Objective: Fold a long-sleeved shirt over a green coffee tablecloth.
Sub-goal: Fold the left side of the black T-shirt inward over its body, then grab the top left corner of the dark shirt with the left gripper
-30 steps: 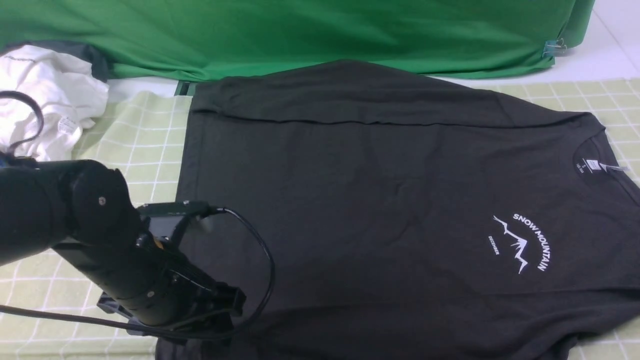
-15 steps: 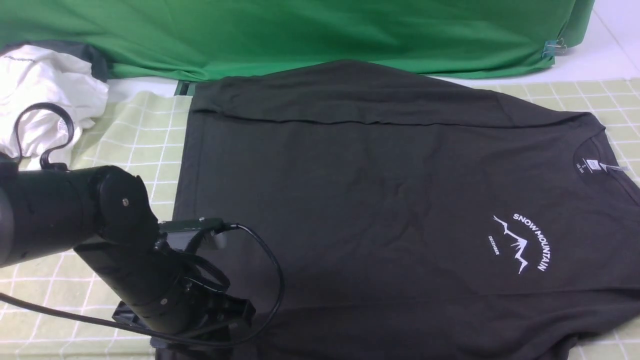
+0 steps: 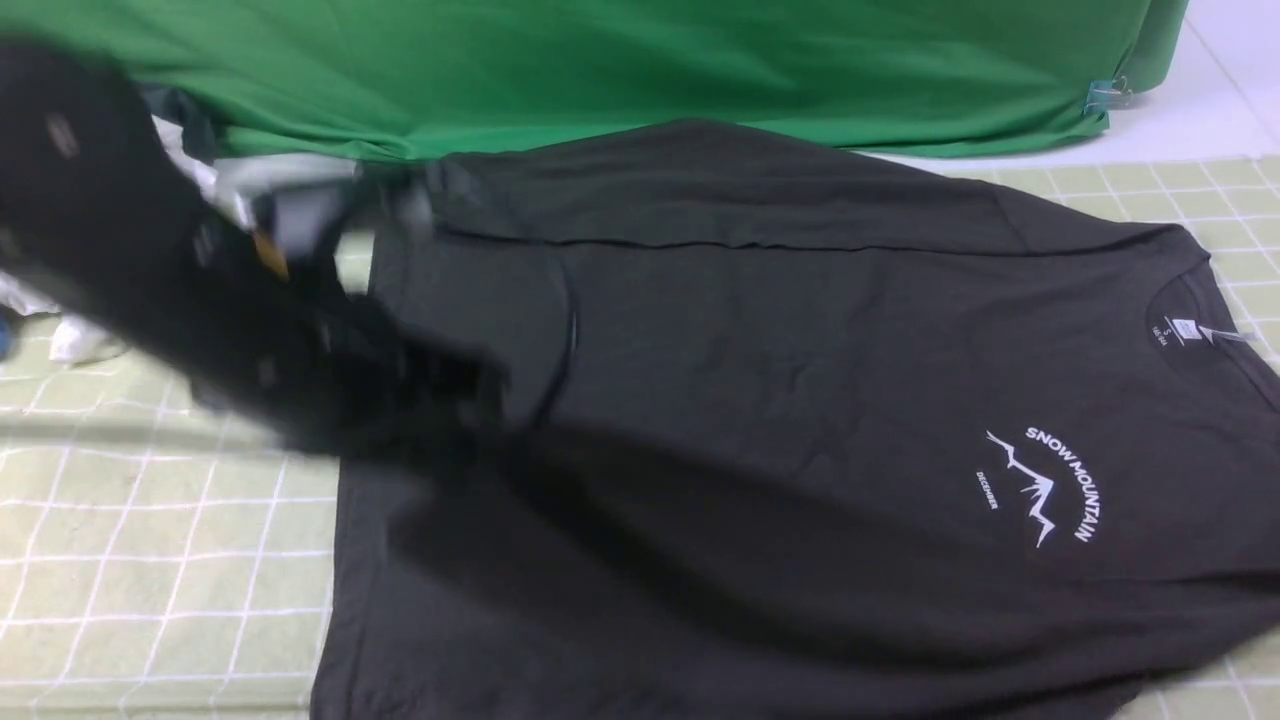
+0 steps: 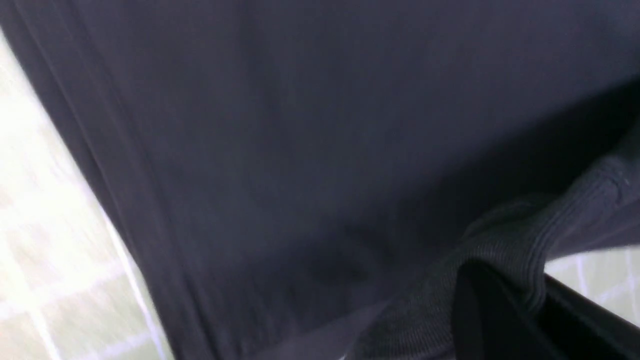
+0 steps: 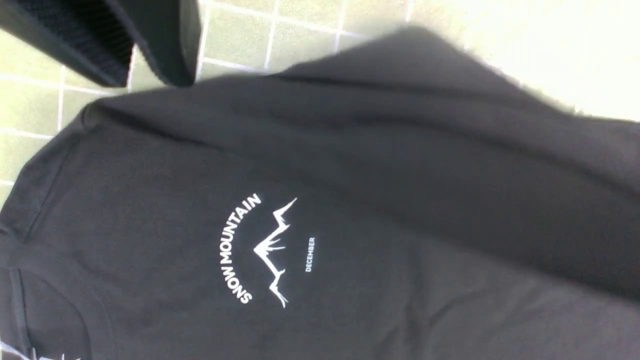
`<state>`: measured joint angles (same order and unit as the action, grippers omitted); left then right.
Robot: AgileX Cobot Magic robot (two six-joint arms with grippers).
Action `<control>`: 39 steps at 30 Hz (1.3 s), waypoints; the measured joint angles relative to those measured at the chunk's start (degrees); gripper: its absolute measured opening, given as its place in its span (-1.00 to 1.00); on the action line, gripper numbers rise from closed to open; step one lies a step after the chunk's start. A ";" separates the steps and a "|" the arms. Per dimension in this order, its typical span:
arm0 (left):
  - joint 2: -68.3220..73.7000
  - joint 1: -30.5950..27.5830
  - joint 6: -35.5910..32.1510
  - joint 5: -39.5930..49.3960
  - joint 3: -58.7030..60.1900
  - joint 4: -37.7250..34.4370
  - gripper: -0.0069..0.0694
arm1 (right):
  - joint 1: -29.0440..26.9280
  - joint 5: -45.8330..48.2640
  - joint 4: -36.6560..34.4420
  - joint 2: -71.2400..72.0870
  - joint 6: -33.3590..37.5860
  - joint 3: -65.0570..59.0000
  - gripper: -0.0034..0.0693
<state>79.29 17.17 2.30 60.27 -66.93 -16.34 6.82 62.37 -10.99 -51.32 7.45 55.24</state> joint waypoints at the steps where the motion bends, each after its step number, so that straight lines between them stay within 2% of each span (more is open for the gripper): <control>1: 0.60 0.00 1.32 0.25 -2.13 1.73 -0.77 | 0.00 0.00 0.00 0.00 0.00 0.00 -0.55; 4: 3.57 -0.62 3.83 0.65 -7.09 5.22 -0.77 | 0.00 0.00 0.00 0.00 0.02 0.00 -0.53; 10: 12.31 -5.18 4.79 -0.18 -12.95 5.71 -0.77 | 0.00 0.00 0.00 0.00 0.02 0.00 -0.51; 16: 23.83 -12.77 4.79 -6.99 -15.87 4.46 -0.77 | 0.00 0.00 0.00 0.00 -0.08 0.00 -0.48; 22: 30.47 -13.71 4.11 -11.73 -15.94 4.05 -0.72 | 0.00 0.00 0.00 0.00 -0.60 0.00 -0.46; 27: 34.14 -13.71 3.51 -15.07 -15.94 3.88 -0.47 | 0.00 0.00 0.00 0.00 -0.75 0.00 -0.44; 35: 34.77 -15.74 5.12 -15.71 -23.98 5.70 0.20 | 0.00 0.00 0.00 0.00 -0.95 0.00 -0.42; 39: 36.68 -17.83 5.42 -16.25 -31.73 3.96 0.28 | 0.00 -0.09 0.00 0.00 -2.16 0.00 -0.42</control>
<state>115.97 -0.66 7.72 44.02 -98.66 -12.38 6.82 62.27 -10.99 -51.32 5.29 55.24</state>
